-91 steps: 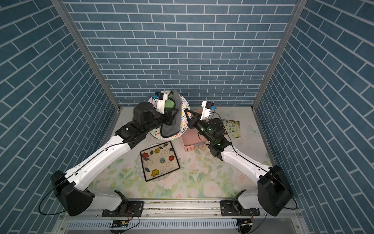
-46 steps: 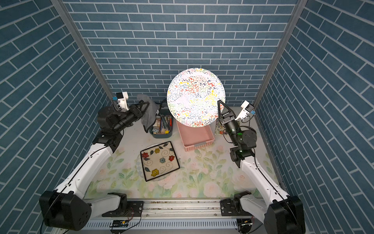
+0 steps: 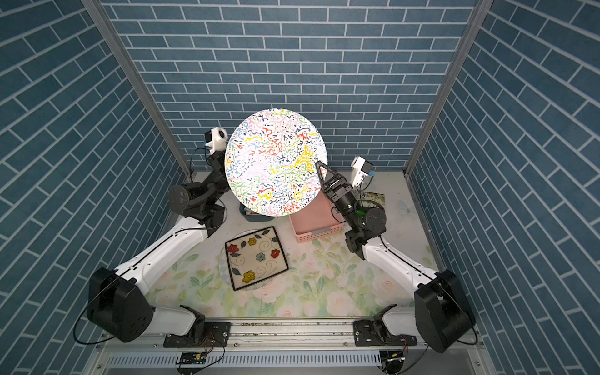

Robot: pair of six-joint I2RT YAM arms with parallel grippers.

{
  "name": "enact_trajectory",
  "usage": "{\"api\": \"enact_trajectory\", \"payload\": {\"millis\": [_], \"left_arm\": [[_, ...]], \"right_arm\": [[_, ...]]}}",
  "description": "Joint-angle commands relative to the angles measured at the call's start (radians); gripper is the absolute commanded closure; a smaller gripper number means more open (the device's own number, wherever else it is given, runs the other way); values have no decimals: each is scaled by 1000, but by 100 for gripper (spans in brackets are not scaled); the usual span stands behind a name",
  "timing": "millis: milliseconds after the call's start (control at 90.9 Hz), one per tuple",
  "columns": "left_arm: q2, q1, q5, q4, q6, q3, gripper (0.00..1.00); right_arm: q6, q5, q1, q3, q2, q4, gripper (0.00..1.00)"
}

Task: Wipe the wet plate dry
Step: Wipe the plate with towel.

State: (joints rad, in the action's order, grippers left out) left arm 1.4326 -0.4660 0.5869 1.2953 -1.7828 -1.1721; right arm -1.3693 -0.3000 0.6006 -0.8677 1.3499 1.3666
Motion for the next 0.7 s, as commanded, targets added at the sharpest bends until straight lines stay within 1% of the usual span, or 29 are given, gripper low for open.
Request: {"api": "enact_trajectory", "payload": {"millis": [0,77,143,231,297,341,385,440,506,594,693], "left_arm": [[26,-116,-30,227,-94,-18,100],[44,-190,-29,235,-75,-25,100],[48,-209,-26,245,-74,-21,100],[30,-168,-28,256,-94,-22,100],[15,-110,-30,264,-115,-53,100],[8,-69,-36,261,-126,-74,100],[3,-32,-46,257,-136,-101,100],[5,4,-54,257,-142,-128,100],[13,19,-54,251,-127,-148,100],[9,-20,-39,194,-52,-139,100],[-5,-104,-40,147,22,-90,100]], "right_arm": [[21,-8,22,-78,58,57,100],[38,-15,6,-167,96,35,100],[46,-20,-34,-241,118,-12,100],[29,-14,-114,-268,103,-31,100],[37,-18,-154,-235,59,-57,100],[62,-35,-159,-202,28,-77,100],[93,-53,-140,-165,-3,-105,100],[117,-43,-88,-98,-34,-113,100],[127,-23,-18,-44,-40,-82,100],[140,5,59,-41,-9,-46,100],[147,-2,72,-126,45,-49,100]]}}
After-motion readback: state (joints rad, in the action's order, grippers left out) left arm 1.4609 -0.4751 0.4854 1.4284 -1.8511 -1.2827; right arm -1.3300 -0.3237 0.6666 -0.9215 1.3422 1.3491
